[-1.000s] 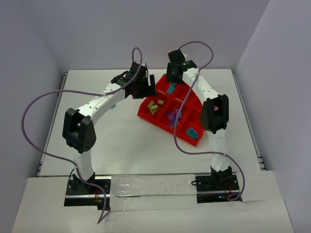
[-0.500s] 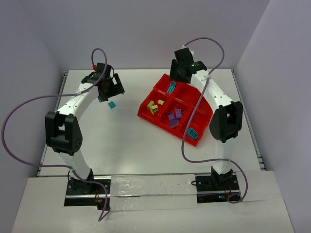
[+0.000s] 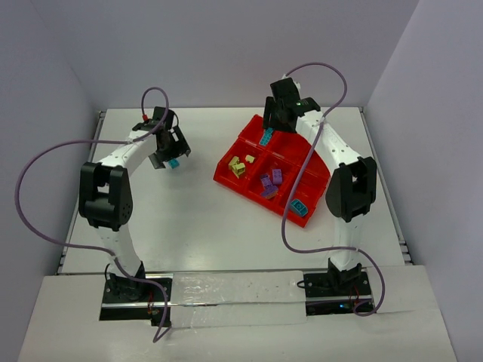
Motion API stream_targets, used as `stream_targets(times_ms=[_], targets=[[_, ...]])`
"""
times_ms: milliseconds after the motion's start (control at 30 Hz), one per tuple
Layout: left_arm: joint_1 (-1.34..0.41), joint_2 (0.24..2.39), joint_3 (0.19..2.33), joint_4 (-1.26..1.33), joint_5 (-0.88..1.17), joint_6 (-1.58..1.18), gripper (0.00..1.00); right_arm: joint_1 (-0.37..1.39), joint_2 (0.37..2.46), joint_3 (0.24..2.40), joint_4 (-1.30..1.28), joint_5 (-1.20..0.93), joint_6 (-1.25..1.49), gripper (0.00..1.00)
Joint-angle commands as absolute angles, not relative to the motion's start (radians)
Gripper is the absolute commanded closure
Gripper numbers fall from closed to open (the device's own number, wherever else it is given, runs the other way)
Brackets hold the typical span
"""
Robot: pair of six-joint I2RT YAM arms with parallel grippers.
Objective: Sort the legos into containers by color
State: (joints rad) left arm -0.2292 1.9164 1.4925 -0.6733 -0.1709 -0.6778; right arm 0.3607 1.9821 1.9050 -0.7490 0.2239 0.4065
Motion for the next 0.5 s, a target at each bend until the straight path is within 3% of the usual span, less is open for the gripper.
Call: stream_targets(times_ms=[0, 467], targets=[[-0.197, 1.966, 1.494, -0.631, -0.237, -0.76, 0.08, 0.354, 1.898, 1.892, -0.724, 0.231, 0.406, 0.27], [-0.174, 2.097, 1.533, -0.552, -0.221, -0.772, 0.3, 0.355, 1.883, 1.875, -0.726, 0.225, 0.408, 0.27]])
